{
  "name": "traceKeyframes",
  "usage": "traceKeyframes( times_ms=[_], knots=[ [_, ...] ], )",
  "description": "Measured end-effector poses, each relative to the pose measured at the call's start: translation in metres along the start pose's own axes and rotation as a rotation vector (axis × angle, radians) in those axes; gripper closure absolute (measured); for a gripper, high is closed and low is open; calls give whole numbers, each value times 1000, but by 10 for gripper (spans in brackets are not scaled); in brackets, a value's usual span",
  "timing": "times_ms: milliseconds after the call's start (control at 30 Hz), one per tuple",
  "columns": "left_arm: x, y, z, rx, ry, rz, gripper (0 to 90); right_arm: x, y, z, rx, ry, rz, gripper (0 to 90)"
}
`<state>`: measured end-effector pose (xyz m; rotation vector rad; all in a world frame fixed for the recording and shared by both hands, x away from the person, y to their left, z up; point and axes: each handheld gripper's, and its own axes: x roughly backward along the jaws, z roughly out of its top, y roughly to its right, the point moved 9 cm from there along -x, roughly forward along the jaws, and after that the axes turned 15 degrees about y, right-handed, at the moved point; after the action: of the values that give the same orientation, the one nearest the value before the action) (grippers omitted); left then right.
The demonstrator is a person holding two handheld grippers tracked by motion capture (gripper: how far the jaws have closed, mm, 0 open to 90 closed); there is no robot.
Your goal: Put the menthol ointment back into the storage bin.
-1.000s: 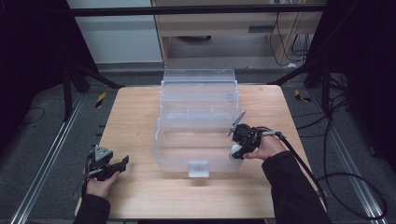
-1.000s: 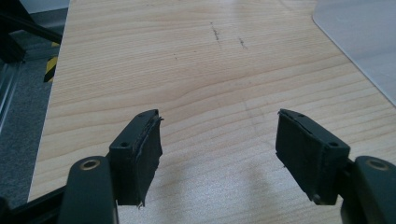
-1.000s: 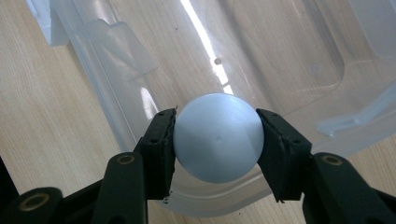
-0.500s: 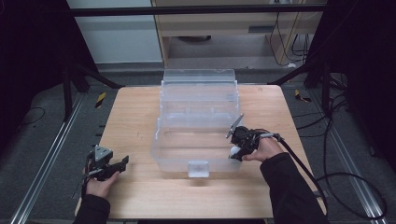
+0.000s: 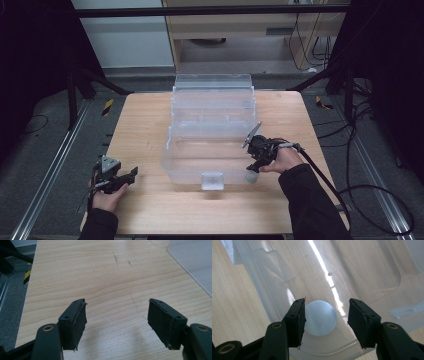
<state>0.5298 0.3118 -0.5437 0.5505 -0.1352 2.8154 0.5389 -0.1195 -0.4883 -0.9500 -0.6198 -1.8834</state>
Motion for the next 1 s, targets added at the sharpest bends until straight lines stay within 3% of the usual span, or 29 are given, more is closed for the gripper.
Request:
traceKeyframes(
  times_ms=[233, 333, 367, 467, 600, 633, 667, 767, 933, 1000],
  knots=[
    [0, 0, 0, 2, 0, 1, 307, 7, 1, 5, -19, 48, -20, 416],
    [0, -1, 0, 1, 1, 2, 307, 20, 1, 12, -35, 126, -39, 374],
    [0, -1, 0, 1, 2, 3, 308, 27, 2, 15, -36, 176, -64, 336],
    [1, -1, 0, 2, 3, 4, 308, 36, 3, 18, -45, 223, -97, 330],
    [1, -2, 0, 3, 1, 6, 308, 57, 6, 21, -77, 381, -152, 253],
    [1, -2, 0, 4, 1, 7, 308, 67, 8, 18, -100, 451, -175, 248],
    [1, -2, 0, 5, 1, 7, 308, 67, 8, 18, -100, 451, -175, 248],
    [1, -2, 0, 7, 2, 8, 309, 79, 11, 5, -158, 533, -224, 216],
    [2, -4, 1, 11, 10, 13, 312, 86, 14, -12, -182, 582, -268, 242],
    [2, -4, 1, 12, 10, 15, 314, 90, 18, -21, -211, 633, -295, 249]
  ],
)
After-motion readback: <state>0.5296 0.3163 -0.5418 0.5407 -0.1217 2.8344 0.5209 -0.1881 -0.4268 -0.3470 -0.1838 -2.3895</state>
